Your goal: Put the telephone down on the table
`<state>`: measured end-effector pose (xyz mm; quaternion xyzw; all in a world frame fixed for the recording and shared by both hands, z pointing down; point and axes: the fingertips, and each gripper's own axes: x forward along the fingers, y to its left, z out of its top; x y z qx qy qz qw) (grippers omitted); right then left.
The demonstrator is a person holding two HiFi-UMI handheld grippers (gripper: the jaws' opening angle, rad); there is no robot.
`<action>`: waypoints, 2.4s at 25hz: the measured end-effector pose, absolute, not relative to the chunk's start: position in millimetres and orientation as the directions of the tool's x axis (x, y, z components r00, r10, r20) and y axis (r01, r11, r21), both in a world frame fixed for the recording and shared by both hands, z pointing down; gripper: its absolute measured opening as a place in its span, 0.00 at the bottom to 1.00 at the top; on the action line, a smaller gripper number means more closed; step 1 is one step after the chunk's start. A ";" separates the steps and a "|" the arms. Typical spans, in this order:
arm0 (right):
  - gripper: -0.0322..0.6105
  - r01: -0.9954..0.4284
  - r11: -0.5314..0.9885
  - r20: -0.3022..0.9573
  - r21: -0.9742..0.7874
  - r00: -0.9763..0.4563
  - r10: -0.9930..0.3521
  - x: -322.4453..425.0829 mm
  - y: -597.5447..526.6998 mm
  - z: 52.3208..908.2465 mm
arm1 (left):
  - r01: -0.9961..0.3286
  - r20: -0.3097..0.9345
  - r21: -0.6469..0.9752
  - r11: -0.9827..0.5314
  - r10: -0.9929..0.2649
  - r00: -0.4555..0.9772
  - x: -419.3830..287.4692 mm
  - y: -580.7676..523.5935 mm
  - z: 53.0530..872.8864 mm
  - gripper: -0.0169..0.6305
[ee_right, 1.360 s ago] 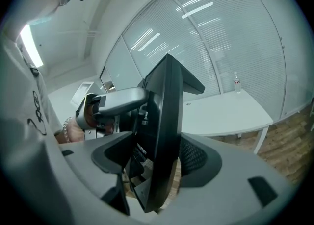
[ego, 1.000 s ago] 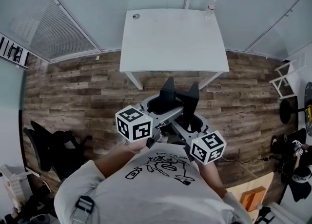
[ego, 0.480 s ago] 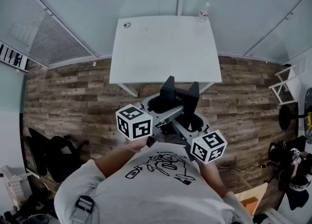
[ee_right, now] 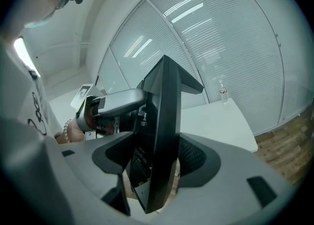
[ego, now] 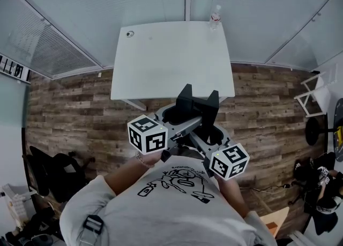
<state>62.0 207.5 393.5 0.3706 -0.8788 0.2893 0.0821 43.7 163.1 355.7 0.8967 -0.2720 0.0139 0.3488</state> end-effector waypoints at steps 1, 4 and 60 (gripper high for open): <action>0.46 -0.698 0.559 0.357 -0.448 -0.713 -0.603 66.3 204.9 393.6 | -0.499 0.216 0.617 -0.609 -0.480 0.851 48.0 160.6 355.7 0.55; 0.46 -0.693 0.562 0.354 -0.451 -0.717 -0.600 77.9 196.8 393.9 | -0.506 0.219 0.614 -0.605 -0.485 0.846 59.3 152.7 356.3 0.55; 0.45 -0.654 0.610 0.373 -0.448 -0.757 -0.537 -24.8 -100.1 396.5 | -0.540 0.197 0.626 -0.562 -0.557 0.807 -47.7 -141.8 359.6 0.55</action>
